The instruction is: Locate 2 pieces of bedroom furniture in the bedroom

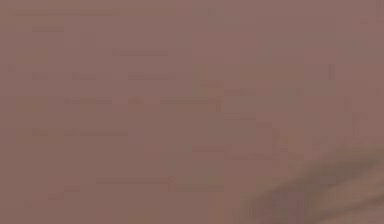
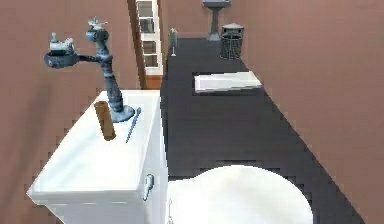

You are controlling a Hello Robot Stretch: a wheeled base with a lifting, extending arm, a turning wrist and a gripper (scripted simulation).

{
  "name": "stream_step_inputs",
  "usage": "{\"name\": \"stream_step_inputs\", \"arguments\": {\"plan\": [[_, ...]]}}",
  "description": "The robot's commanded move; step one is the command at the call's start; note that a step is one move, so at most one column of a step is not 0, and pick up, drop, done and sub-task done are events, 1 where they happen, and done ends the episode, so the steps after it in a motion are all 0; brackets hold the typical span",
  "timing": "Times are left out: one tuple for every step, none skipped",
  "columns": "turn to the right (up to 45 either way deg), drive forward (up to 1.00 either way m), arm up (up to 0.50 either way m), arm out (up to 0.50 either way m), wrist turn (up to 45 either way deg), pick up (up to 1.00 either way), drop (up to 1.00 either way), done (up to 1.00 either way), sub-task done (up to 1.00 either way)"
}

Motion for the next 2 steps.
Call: {"name": "stream_step_inputs", "arguments": {"plan": [[45.0, 0.0, 0.0, 0.0, 0.0, 0.0, 0.0, 0.0, 0.0], [45.0, 0.0, 0.0, 0.0, 0.0, 0.0, 0.0, 0.0, 0.0]]}}
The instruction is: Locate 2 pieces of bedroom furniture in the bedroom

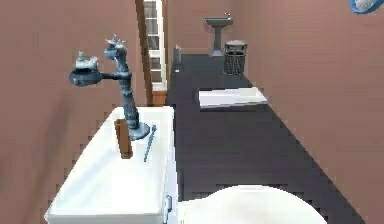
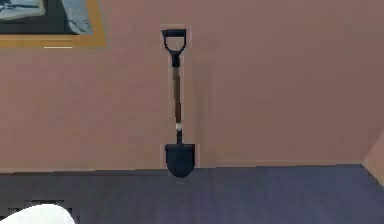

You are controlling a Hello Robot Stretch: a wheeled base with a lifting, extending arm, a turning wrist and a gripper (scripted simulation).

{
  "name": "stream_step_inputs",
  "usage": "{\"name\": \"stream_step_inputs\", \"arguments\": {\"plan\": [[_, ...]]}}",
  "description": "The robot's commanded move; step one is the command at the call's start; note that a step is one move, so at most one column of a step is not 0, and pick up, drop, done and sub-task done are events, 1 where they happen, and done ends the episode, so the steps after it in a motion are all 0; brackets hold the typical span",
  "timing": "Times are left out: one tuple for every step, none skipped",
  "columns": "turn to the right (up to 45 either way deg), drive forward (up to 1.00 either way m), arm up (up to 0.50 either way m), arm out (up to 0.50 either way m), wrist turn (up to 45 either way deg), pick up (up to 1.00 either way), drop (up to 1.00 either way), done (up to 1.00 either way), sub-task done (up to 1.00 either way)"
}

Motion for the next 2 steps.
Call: {"name": "stream_step_inputs", "arguments": {"plan": [[45.0, 0.0, 0.0, 0.0, 0.0, 0.0, 0.0, 0.0, 0.0], [42.0, 0.0, 0.0, 0.0, 0.0, 0.0, 0.0, 0.0, 0.0]]}}
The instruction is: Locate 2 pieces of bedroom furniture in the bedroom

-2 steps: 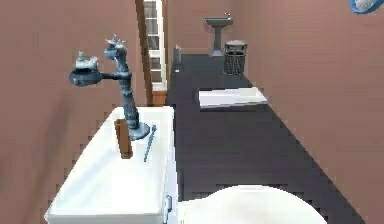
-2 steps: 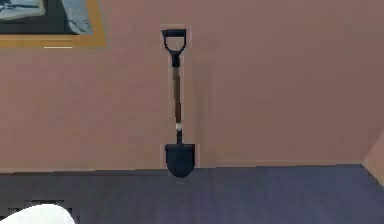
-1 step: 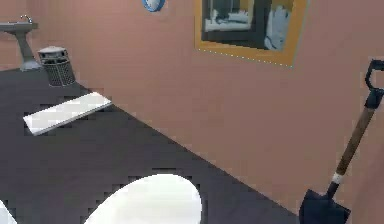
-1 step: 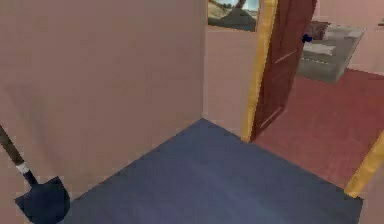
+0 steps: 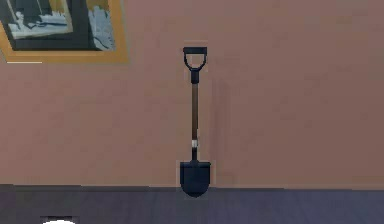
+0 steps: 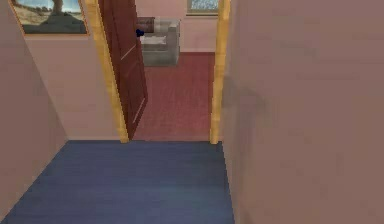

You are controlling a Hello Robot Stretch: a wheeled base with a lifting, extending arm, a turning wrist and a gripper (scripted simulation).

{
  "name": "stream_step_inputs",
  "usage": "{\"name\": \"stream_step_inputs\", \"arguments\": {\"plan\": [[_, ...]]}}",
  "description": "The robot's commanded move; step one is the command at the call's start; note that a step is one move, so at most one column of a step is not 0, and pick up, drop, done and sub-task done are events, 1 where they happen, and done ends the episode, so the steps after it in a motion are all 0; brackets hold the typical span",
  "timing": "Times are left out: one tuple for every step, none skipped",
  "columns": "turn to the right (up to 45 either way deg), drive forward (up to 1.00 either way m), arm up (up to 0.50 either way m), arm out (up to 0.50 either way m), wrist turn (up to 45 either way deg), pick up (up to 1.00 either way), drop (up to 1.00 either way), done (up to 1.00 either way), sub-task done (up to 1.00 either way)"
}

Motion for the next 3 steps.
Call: {"name": "stream_step_inputs", "arguments": {"plan": [[0.0, 0.1, 0.0, 0.0, 0.0, 0.0, 0.0, 0.0, 0.0], [-6.0, 0.0, 0.0, 0.0, 0.0, 0.0, 0.0, 0.0, 0.0], [0.0, 0.1, 0.0, 0.0, 0.0, 0.0, 0.0, 0.0, 0.0]]}}
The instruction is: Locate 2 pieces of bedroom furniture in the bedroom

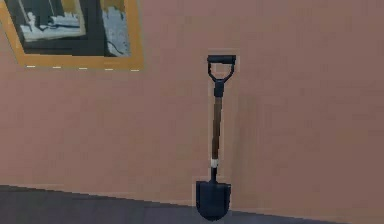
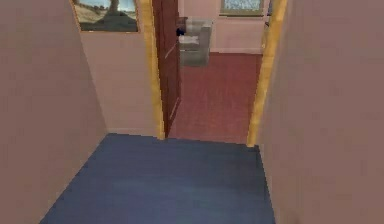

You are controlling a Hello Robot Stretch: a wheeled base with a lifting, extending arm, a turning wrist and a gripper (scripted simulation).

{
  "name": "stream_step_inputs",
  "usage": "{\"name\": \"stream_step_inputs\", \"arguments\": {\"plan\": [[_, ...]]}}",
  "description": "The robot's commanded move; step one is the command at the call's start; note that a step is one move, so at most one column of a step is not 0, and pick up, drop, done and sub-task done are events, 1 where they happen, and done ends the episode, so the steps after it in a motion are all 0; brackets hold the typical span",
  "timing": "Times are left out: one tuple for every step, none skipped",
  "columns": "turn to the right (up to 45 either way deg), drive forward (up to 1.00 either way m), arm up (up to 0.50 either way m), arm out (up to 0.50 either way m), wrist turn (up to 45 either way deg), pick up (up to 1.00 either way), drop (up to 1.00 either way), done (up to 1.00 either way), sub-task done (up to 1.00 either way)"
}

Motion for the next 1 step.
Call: {"name": "stream_step_inputs", "arguments": {"plan": [[-18.0, 0.0, 0.0, 0.0, 0.0, 0.0, 0.0, 0.0, 0.0]]}}
